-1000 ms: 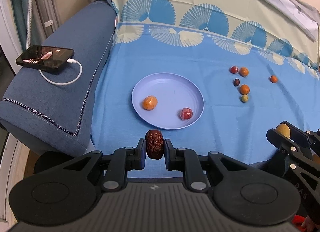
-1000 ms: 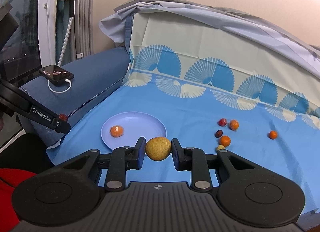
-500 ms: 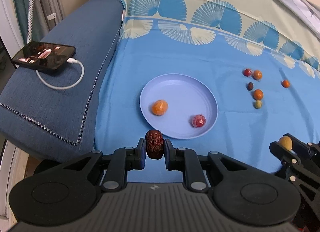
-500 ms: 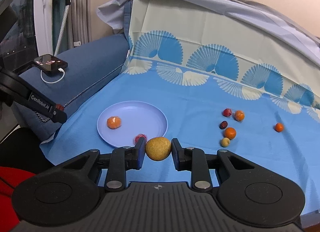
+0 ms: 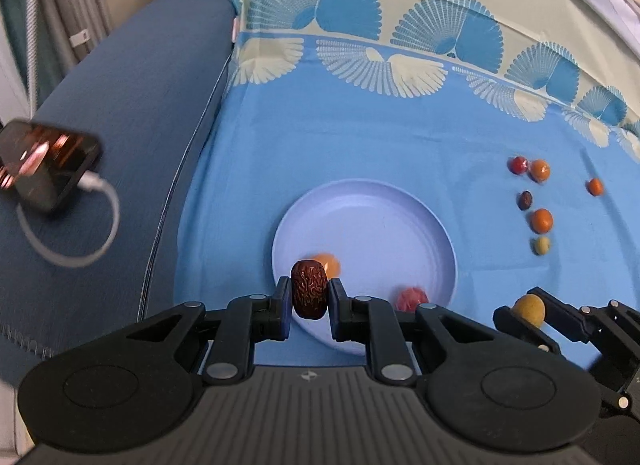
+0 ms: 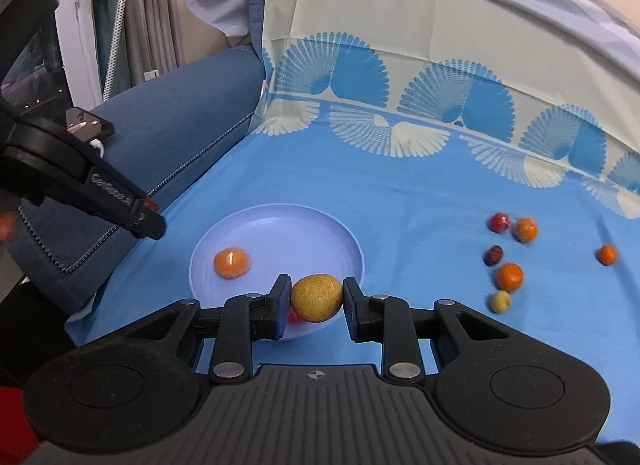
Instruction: Organize fruits
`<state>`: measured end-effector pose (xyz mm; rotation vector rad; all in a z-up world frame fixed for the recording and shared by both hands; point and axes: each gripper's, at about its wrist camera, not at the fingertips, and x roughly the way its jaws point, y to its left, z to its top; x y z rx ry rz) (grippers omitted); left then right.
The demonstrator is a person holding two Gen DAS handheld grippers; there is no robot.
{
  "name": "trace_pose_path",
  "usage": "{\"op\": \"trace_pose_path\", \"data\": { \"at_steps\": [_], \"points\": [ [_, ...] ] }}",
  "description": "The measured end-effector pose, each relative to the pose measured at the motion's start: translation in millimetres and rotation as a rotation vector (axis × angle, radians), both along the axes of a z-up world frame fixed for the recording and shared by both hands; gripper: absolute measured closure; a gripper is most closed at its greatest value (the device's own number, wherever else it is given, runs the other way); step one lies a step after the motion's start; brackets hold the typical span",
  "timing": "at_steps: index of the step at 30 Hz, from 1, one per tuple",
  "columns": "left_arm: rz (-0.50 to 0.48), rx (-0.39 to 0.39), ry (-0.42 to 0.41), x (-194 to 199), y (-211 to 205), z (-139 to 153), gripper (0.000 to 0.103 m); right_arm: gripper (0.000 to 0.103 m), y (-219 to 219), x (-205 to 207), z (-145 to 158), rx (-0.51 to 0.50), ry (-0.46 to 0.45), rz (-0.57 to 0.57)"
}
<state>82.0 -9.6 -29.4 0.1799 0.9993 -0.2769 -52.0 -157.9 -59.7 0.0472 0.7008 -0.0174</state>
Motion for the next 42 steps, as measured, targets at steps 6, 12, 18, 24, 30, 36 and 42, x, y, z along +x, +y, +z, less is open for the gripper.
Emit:
{"op": "trace_pose_path", "data": {
  "at_steps": [6, 12, 18, 24, 30, 36, 42],
  "points": [
    [-0.039, 0.046, -0.022, 30.8, -18.2, -27.7, 0.083, 0.074, -5.7, 39.2, -21.7, 0.012, 0.042, 0.002],
    [-0.080, 0.059, 0.007, 55.5, -32.0, -59.7, 0.083, 0.074, -4.5, 72.6, -51.8, 0.006, 0.095, 0.040],
    [-0.106, 0.095, 0.015, 73.1, -41.1, -78.9, 0.027, 0.073, -3.2, 99.2, -76.6, -0.029, 0.145, 0.056],
    [-0.109, 0.084, -0.116, 53.7, -25.2, -47.4, 0.000, 0.014, -4.9, 106.3, -62.5, -0.079, 0.085, 0.065],
    [-0.006, 0.077, -0.023, 4.4, 15.4, -38.1, 0.000, 0.003, -12.8, 49.5, -37.0, -0.058, 0.124, 0.020],
    [0.118, 0.095, 0.138, -53.1, 36.2, -45.6, 0.000, 0.001, 5.3, -14.4, -14.4, -0.008, 0.130, -0.013],
    [0.065, 0.085, 0.049, -91.5, 27.5, -16.0, 0.000, 0.001, 9.8, -54.6, 17.3, -0.022, -0.003, -0.043]
  ]
}}
